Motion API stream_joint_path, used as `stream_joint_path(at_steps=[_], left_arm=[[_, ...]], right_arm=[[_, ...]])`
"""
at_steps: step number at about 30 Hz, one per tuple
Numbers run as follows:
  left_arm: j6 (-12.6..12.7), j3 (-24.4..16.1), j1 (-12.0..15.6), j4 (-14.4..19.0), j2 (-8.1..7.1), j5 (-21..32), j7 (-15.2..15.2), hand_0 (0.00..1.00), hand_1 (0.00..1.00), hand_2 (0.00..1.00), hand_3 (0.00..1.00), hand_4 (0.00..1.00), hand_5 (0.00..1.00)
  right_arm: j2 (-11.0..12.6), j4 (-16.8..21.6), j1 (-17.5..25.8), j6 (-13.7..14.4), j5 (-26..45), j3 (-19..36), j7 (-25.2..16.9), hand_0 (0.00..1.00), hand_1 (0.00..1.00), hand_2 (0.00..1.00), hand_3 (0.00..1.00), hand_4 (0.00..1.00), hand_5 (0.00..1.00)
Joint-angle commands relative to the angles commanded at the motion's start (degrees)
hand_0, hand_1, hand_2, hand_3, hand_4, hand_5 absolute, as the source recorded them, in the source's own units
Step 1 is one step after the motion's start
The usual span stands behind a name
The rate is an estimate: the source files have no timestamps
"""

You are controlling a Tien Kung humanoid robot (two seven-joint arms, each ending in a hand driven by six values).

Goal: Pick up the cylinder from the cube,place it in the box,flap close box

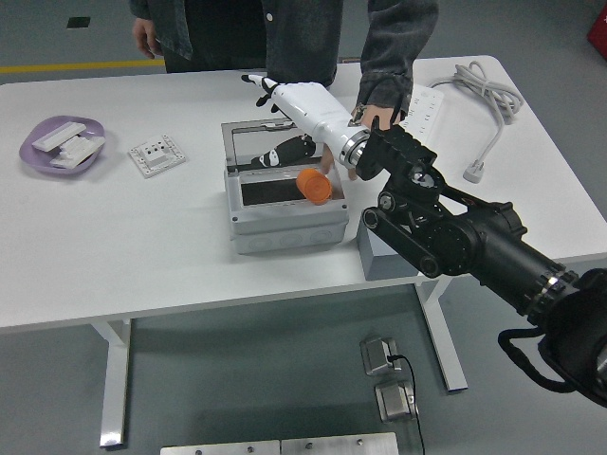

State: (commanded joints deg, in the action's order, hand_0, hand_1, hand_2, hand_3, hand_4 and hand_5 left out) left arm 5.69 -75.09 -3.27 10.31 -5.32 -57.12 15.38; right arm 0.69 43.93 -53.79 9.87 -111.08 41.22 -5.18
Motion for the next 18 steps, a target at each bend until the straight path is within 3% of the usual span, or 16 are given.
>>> stream_joint_path(at_steps=[10, 18], left_arm=[[0.0, -0.2, -0.3, 0.0, -0.4, -0.2, 0.2, 0.641, 0.548, 0.524, 0.594, 0.445, 0.064], [0.0, -0.3, -0.6, 0.0, -0.35, -0.6, 0.1, 0.642, 0.546, 0.522, 0.593, 0.434, 0.06]], right_arm=[[-0.7, -7.2, -2.6, -0.7, 0.6, 1.4, -0.4, 0.621, 0.645, 0.748, 0.998, 0.967, 0.321], [-0.7, -8.1, -2.4, -0.7, 1.3, 0.0, -0.6, 0.632, 0.649, 0.749, 0.998, 0.963, 0.333]])
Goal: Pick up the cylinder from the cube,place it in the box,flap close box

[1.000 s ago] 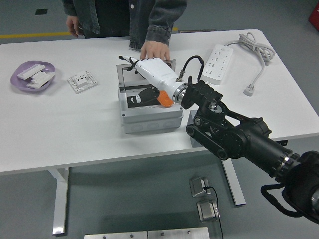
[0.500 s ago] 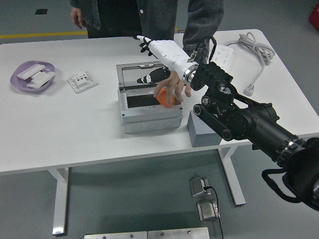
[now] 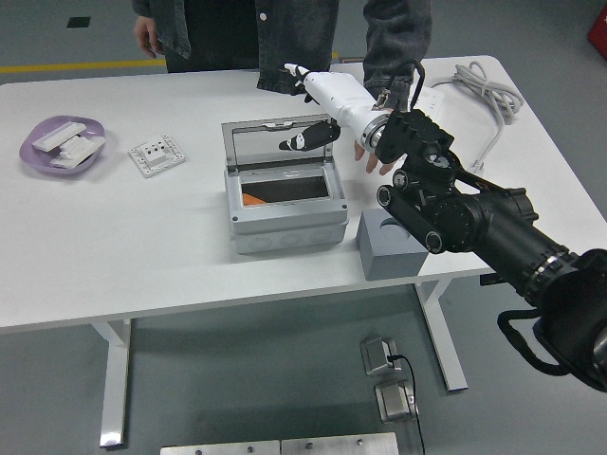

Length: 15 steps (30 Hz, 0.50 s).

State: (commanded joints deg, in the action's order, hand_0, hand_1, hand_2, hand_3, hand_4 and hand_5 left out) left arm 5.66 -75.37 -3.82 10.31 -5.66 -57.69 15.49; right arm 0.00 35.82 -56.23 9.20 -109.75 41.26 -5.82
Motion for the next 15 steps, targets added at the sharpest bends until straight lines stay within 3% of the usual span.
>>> stream_joint_path(at_steps=[7, 15], left_arm=[[0.0, -0.2, -0.2, 0.0, 0.08, -0.5, 0.1, 0.641, 0.546, 0.521, 0.593, 0.433, 0.061], [0.0, -0.2, 0.0, 0.0, 0.3, -0.5, -0.1, 0.641, 0.546, 0.521, 0.592, 0.434, 0.062]], right_arm=[[0.0, 1.0, 1.3, 0.3, 1.2, -2.3, -0.2, 0.634, 0.649, 0.749, 0.998, 0.963, 0.343], [1.4, 6.0, 2.3, 0.7, 2.5, -6.3, 0.2, 0.635, 0.649, 0.748, 0.998, 0.967, 0.354]])
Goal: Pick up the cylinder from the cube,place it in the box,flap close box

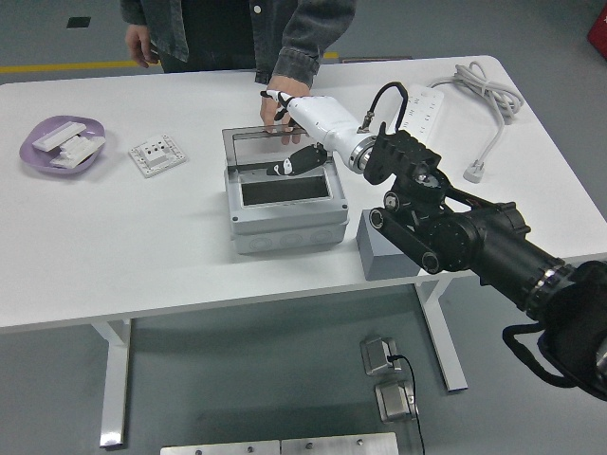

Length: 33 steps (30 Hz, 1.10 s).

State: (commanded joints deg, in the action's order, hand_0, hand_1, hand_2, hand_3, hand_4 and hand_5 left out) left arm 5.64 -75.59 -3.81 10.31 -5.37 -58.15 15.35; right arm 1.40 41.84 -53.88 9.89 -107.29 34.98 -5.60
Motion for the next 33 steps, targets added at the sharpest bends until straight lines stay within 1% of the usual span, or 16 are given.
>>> stream_joint_path(at_steps=[5, 9, 18, 21, 25, 28, 33], left_arm=[[0.0, -0.1, 0.3, 0.0, -0.05, 0.2, -0.1, 0.641, 0.546, 0.521, 0.592, 0.434, 0.064], [0.0, 0.1, 0.5, 0.0, 0.02, 0.6, -0.3, 0.641, 0.546, 0.521, 0.591, 0.434, 0.066], [0.0, 0.3, 1.1, 0.0, 0.43, 1.4, -0.8, 0.641, 0.547, 0.521, 0.591, 0.436, 0.068], [0.0, 0.2, 1.3, 0.0, 0.57, 1.6, -0.9, 0.642, 0.548, 0.521, 0.591, 0.436, 0.069], [0.0, 0.0, 1.5, 0.0, 0.84, 1.7, -0.9, 0.642, 0.548, 0.521, 0.591, 0.436, 0.069], [0.1, -0.1, 1.6, 0.0, 0.95, 1.5, -0.9, 0.642, 0.548, 0.521, 0.591, 0.437, 0.073], [0.1, -0.2, 1.5, 0.0, 0.97, 1.4, -0.9, 0.642, 0.547, 0.521, 0.59, 0.437, 0.08]], right_arm=[[2.1, 4.5, 0.7, 0.1, 0.0, -2.2, 0.9, 0.635, 0.648, 0.746, 0.998, 0.964, 0.359], [3.5, 7.3, 1.3, 0.2, 0.1, -3.4, 1.4, 0.629, 0.644, 0.743, 0.998, 0.965, 0.371], [5.3, 9.8, 3.9, 0.5, 0.7, -5.5, 1.8, 0.628, 0.643, 0.744, 0.998, 0.964, 0.378], [5.9, 11.4, 5.0, 0.4, 0.3, -5.5, 2.4, 0.616, 0.635, 0.74, 0.998, 0.959, 0.381], [6.9, 15.3, 6.8, -0.1, -2.3, -4.7, 4.6, 0.616, 0.635, 0.74, 0.998, 0.959, 0.381], [7.2, 18.0, 7.9, -0.5, -4.6, -3.7, 6.1, 0.61, 0.634, 0.739, 0.998, 0.958, 0.384], [7.3, 19.5, 8.7, -0.8, -6.1, -1.9, 7.0, 0.605, 0.633, 0.744, 0.998, 0.953, 0.387]])
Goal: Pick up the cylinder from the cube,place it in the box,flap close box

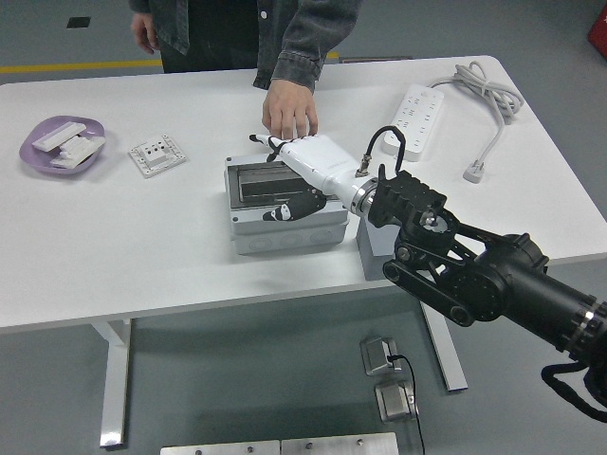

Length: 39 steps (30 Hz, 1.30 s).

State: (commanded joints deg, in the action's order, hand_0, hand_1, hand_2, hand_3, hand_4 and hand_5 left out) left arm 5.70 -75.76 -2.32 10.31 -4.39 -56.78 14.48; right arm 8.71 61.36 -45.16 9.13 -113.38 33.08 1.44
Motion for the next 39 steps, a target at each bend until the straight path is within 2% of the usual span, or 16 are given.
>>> stream_joint_path(at_steps=[3, 7, 12, 16, 21, 25, 31, 34, 35, 36, 39], left_arm=[[0.0, -0.1, 0.0, 0.0, -0.03, -0.1, 0.0, 0.642, 0.547, 0.521, 0.59, 0.437, 0.08], [0.1, -0.1, 0.3, 0.0, -0.05, 0.5, -0.1, 0.642, 0.547, 0.521, 0.59, 0.434, 0.086], [0.2, 0.6, 1.8, 0.0, 0.01, 2.4, 0.2, 0.642, 0.547, 0.521, 0.591, 0.433, 0.088], [0.4, 1.8, 3.5, 0.0, -0.06, 4.9, 0.4, 0.642, 0.547, 0.521, 0.591, 0.433, 0.088], [0.4, 3.1, 5.0, 0.0, -0.24, 7.2, 0.4, 0.642, 0.548, 0.521, 0.59, 0.432, 0.088], [0.5, 3.6, 5.8, 0.0, -0.2, 8.3, 0.4, 0.642, 0.549, 0.521, 0.59, 0.434, 0.092], [0.3, 3.7, 6.4, 0.0, 0.13, 8.9, 0.1, 0.642, 0.549, 0.521, 0.59, 0.439, 0.096], [0.3, 3.3, 6.4, 0.0, 0.23, 8.6, 0.0, 0.642, 0.549, 0.521, 0.59, 0.439, 0.096], [0.3, 3.2, 6.4, 0.0, 0.2, 8.5, 0.0, 0.642, 0.549, 0.521, 0.59, 0.439, 0.096], [0.3, 3.0, 6.4, 0.0, 0.14, 8.3, 0.0, 0.641, 0.55, 0.522, 0.592, 0.44, 0.098], [0.5, 2.7, 6.4, 0.0, -0.1, 8.0, -0.1, 0.641, 0.55, 0.522, 0.592, 0.44, 0.098]], right_arm=[[0.4, 0.3, 0.8, -0.2, -0.4, 2.0, 0.3, 0.605, 0.633, 0.744, 0.998, 0.953, 0.387], [2.1, 2.7, 4.7, -0.2, -1.1, 7.0, 0.6, 0.608, 0.634, 0.747, 0.998, 0.942, 0.394], [4.8, 8.9, 12.1, 0.5, -3.3, 16.0, 0.6, 0.605, 0.631, 0.747, 0.998, 0.938, 0.395], [7.0, 15.2, 19.6, 1.3, -4.7, 24.8, 0.0, 0.605, 0.631, 0.747, 0.998, 0.938, 0.395], [8.4, 23.3, 28.7, 3.1, -2.1, 35.1, -2.4, 0.598, 0.629, 0.735, 0.998, 0.931, 0.398], [8.2, 30.0, 36.4, 4.4, 2.5, 44.0, -4.6, 0.601, 0.626, 0.728, 0.993, 0.931, 0.403], [7.5, 37.7, 45.5, 5.2, 5.5, 57.0, -6.5, 0.597, 0.62, 0.723, 0.972, 0.931, 0.41], [6.2, 39.1, 48.5, 5.6, 7.2, 62.4, -7.8, 0.597, 0.62, 0.723, 0.972, 0.931, 0.41], [5.7, 39.0, 49.1, 5.8, 8.2, 64.2, -8.4, 0.597, 0.62, 0.723, 0.972, 0.931, 0.41], [5.1, 38.7, 49.4, 5.9, 9.3, 65.9, -9.1, 0.602, 0.606, 0.713, 0.928, 0.935, 0.433], [3.9, 37.6, 49.8, 6.3, 12.1, 69.6, -10.6, 0.602, 0.606, 0.713, 0.928, 0.935, 0.433]])
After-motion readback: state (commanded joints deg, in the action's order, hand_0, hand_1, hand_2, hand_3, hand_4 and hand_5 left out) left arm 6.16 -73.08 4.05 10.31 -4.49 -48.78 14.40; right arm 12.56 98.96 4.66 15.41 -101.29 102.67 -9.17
